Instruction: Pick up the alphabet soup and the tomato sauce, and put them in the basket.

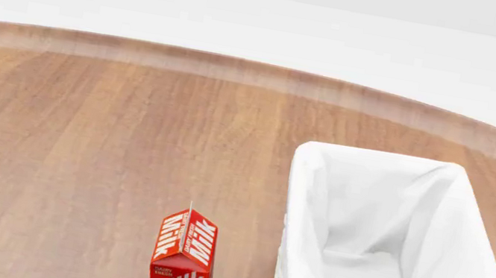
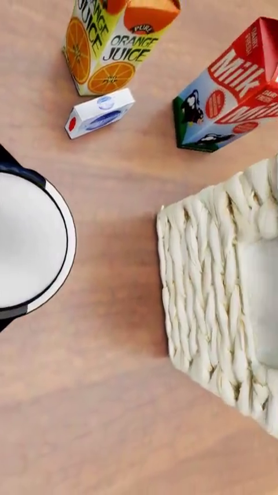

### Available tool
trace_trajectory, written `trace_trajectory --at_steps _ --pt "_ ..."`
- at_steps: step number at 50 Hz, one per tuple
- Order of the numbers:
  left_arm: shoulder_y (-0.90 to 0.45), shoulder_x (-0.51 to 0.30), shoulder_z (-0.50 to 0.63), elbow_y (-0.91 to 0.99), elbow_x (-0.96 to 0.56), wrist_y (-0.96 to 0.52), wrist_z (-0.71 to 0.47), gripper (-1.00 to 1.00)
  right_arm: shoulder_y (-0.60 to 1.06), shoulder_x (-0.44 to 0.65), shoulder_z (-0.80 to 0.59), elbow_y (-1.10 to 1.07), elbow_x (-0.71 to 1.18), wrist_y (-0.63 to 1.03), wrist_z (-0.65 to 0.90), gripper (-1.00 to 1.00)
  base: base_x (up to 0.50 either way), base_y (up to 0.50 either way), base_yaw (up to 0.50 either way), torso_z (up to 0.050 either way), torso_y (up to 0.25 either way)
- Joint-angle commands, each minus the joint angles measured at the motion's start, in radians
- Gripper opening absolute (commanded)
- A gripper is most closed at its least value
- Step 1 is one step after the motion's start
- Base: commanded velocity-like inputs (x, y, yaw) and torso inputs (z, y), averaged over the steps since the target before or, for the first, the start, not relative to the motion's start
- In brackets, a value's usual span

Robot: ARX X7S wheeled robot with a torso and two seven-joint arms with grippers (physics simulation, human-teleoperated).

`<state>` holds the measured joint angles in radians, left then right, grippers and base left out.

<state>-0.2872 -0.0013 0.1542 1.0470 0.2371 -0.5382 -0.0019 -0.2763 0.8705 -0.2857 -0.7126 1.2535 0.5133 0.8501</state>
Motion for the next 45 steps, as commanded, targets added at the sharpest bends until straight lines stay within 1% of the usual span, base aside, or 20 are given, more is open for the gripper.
trace_trajectory --at_steps 1,7,8,9,16,24,25,29,35,41,42,43,45 --pt "-0.001 0.0 0.002 0.0 0.0 -0.001 -0.001 1.0 0.101 0.058 0.067 -0.101 0.083 0.034 0.068 -1.0 0.0 0.0 0.0 0.0 0.0" --pt "-0.005 0.0 0.005 0.0 0.003 -0.005 0.001 1.0 0.189 0.089 0.092 -0.144 0.157 0.048 0.116 -1.0 0.0 0.0 0.0 0.0 0.0" --pt "-0.005 0.0 0.003 0.0 0.002 -0.005 0.001 1.0 0.188 0.078 0.089 -0.135 0.136 0.043 0.1 -1.0 0.0 0.0 0.0 0.0 0.0" --pt "-0.005 0.0 0.002 0.0 0.001 -0.005 0.001 1.0 0.216 0.097 0.1 -0.153 0.184 0.046 0.127 -1.0 0.0 0.0 0.0 0.0 0.0" --pt "-0.01 0.0 0.003 0.0 0.003 -0.008 0.003 1.0 0.33 0.122 0.111 -0.184 0.268 0.063 0.183 -1.0 0.0 0.0 0.0 0.0 0.001" --pt "-0.017 0.0 -0.003 0.0 0.001 -0.013 0.009 1.0 0.461 0.121 0.099 -0.184 0.334 0.088 0.223 -1.0 0.0 0.0 0.0 0.0 0.0" --pt "-0.016 0.0 -0.004 0.0 0.001 -0.012 0.008 1.0 0.468 0.111 0.095 -0.178 0.318 0.091 0.214 -1.0 0.0 0.0 0.0 0.0 0.0" --pt "-0.01 0.0 -0.003 0.0 -0.002 -0.007 0.006 1.0 0.561 0.124 0.089 -0.179 0.39 0.106 0.255 -1.0 0.0 0.0 0.0 0.0 0.0" --pt "-0.003 0.0 -0.003 0.0 -0.001 -0.003 0.004 1.0 0.634 0.112 0.075 -0.16 0.408 0.123 0.262 -1.0 0.0 0.0 0.0 0.0 0.0" --pt "0.002 0.0 0.002 0.0 -0.001 0.0 0.001 1.0 0.76 0.093 0.048 -0.116 0.439 0.158 0.281 -1.0 0.0 0.0 0.0 0.0 0.002" --pt "0.002 0.0 0.001 0.0 -0.002 -0.001 0.001 1.0 0.74 0.081 0.046 -0.109 0.401 0.155 0.261 -1.0 0.0 0.0 0.0 0.0 0.0" --pt "0.002 0.0 0.0 0.0 -0.003 -0.002 0.001 1.0 0.792 0.083 0.04 -0.099 0.438 0.166 0.282 -1.0 0.0 0.0 0.0 0.0 0.0" --pt "0.002 0.0 0.0 0.0 -0.001 -0.001 0.001 1.0 0.825 0.079 0.035 -0.087 0.453 0.172 0.29 -1.0 0.0 0.0 0.0 0.0 0.0"
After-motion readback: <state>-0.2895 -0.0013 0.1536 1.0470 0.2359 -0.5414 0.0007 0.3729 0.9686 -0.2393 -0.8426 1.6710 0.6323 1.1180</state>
